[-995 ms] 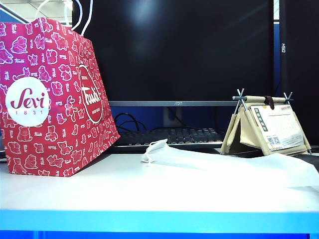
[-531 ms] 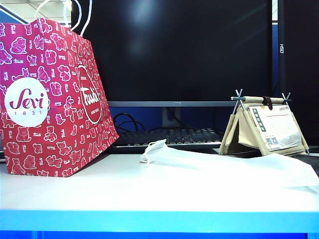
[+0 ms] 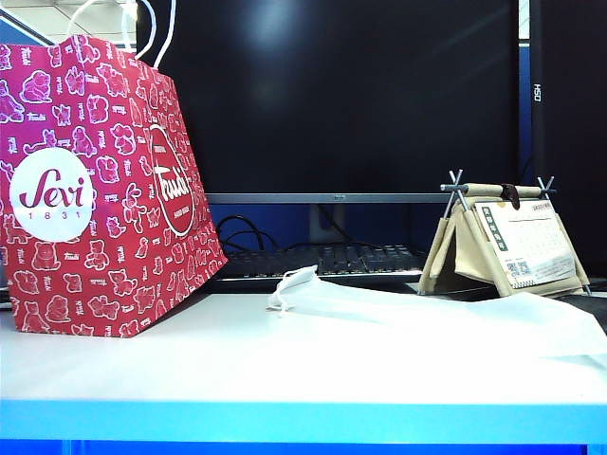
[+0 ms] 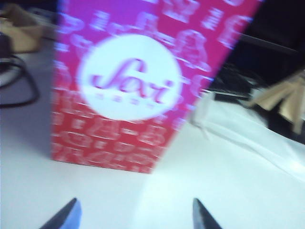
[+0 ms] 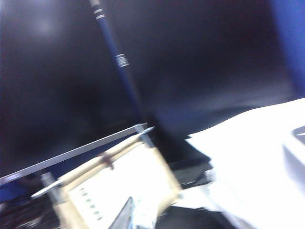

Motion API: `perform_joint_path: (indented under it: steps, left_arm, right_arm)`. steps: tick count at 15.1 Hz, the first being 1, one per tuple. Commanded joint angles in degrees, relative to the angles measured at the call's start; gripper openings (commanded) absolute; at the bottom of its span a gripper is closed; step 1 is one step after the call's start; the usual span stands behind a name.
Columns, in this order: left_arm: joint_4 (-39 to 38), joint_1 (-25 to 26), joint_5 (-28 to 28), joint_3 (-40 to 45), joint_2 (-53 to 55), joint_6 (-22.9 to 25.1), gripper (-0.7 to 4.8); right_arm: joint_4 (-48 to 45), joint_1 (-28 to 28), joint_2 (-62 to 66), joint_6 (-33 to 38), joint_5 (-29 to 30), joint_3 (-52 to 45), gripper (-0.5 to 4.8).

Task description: Open the paper bag and put two oranges into the paper bag.

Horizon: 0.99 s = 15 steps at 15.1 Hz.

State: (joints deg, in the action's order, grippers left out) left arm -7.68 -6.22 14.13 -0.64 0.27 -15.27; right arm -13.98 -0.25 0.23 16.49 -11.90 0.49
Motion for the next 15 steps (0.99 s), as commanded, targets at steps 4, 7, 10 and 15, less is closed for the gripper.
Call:
perform_joint_path:
  steps: [4, 7, 10, 15]
  left_arm:
    - [0.46, 4.13, 0.07, 0.04, -0.02, 0.13, 3.04]
    - [0.46, 4.11, 0.09, 0.04, -0.02, 0.11, 3.05]
    - [0.46, 4.11, 0.09, 0.04, -0.02, 0.11, 3.05]
    - [0.46, 4.11, 0.09, 0.04, -0.02, 0.11, 3.05]
  right_arm:
    - [1.81, 1.88, -0.07, -0.02, 0.22, -0.13, -0.04]
    - [3.87, 1.86, -0.07, -0.02, 0.2, -0.13, -0.04]
    - [5.66, 1.86, -0.07, -0.02, 0.22, -0.13, -0.04]
    - [5.66, 1.86, -0.07, -0.02, 0.22, -0.13, -0.04]
